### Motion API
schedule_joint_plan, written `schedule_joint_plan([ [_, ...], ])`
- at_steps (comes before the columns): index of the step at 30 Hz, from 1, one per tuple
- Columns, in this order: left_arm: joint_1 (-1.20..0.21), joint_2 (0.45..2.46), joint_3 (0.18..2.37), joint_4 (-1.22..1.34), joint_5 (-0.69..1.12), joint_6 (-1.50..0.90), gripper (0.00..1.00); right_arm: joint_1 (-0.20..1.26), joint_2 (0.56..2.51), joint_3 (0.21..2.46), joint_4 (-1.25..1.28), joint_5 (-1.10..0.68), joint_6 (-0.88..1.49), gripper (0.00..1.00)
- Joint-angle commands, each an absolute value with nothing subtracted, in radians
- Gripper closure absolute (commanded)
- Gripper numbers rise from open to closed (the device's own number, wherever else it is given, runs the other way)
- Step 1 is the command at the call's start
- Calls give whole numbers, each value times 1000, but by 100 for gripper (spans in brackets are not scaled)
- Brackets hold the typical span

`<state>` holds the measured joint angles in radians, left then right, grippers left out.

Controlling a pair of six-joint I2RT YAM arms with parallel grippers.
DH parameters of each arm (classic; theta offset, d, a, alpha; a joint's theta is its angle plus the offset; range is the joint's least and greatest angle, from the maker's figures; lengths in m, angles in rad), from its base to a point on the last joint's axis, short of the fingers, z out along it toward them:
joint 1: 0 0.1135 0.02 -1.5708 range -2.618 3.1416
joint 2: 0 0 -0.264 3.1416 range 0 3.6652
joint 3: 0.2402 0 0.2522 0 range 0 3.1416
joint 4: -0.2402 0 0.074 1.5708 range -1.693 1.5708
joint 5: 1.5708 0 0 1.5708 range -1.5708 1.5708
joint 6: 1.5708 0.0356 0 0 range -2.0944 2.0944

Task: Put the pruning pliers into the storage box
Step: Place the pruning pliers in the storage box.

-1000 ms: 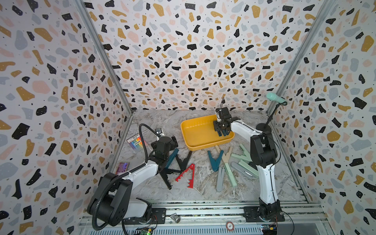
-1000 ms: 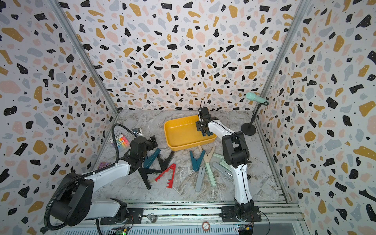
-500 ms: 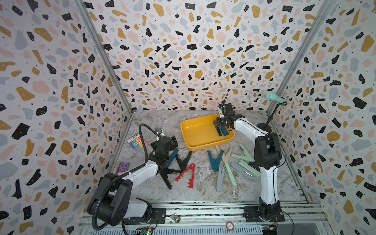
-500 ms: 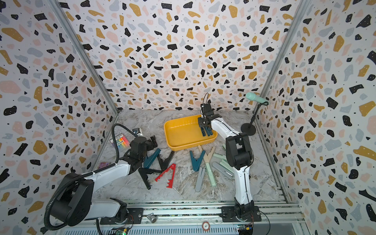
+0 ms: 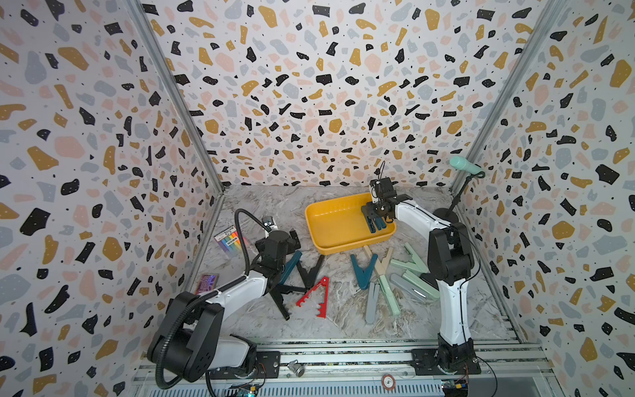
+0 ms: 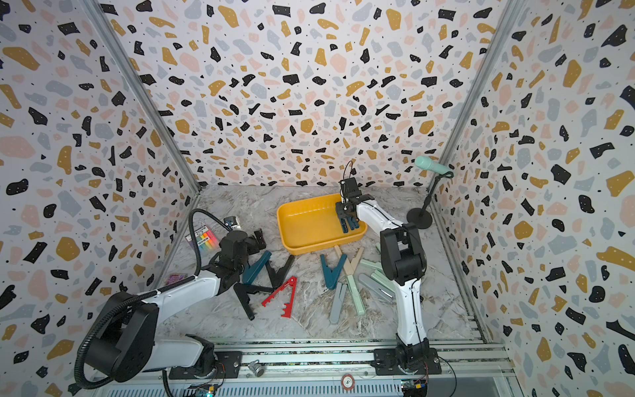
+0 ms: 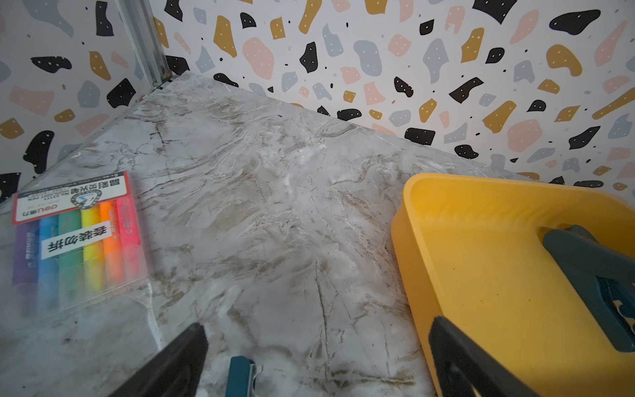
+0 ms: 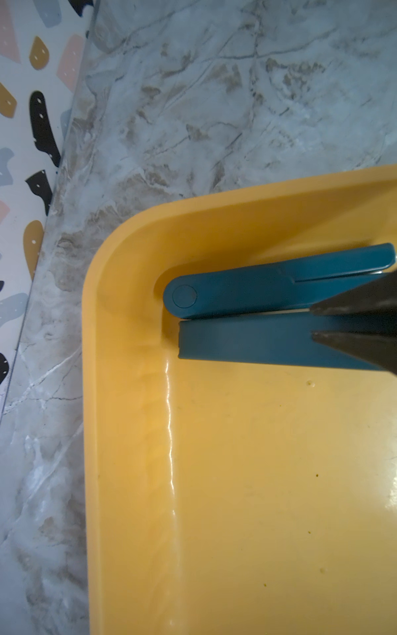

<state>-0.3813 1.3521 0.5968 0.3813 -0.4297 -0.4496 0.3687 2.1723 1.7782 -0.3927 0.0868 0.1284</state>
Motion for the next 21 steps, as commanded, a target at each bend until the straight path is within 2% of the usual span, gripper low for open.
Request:
schedule_joint_plan([
  [1,-376,1347,598,391,-448,-446,0,374,2166,1737,-448,77,124,90],
  [9,-376,1350,600,384,-452,-446,1,381,2156,1662,-433,84,128,92],
  [16,-376,1348,601,380,-451,-443,0,379,2095,1669,-427,95,143,79],
  [21,-376,1344,594,382,-456,-444,1,382,2047,1667,-443,70,142,77],
])
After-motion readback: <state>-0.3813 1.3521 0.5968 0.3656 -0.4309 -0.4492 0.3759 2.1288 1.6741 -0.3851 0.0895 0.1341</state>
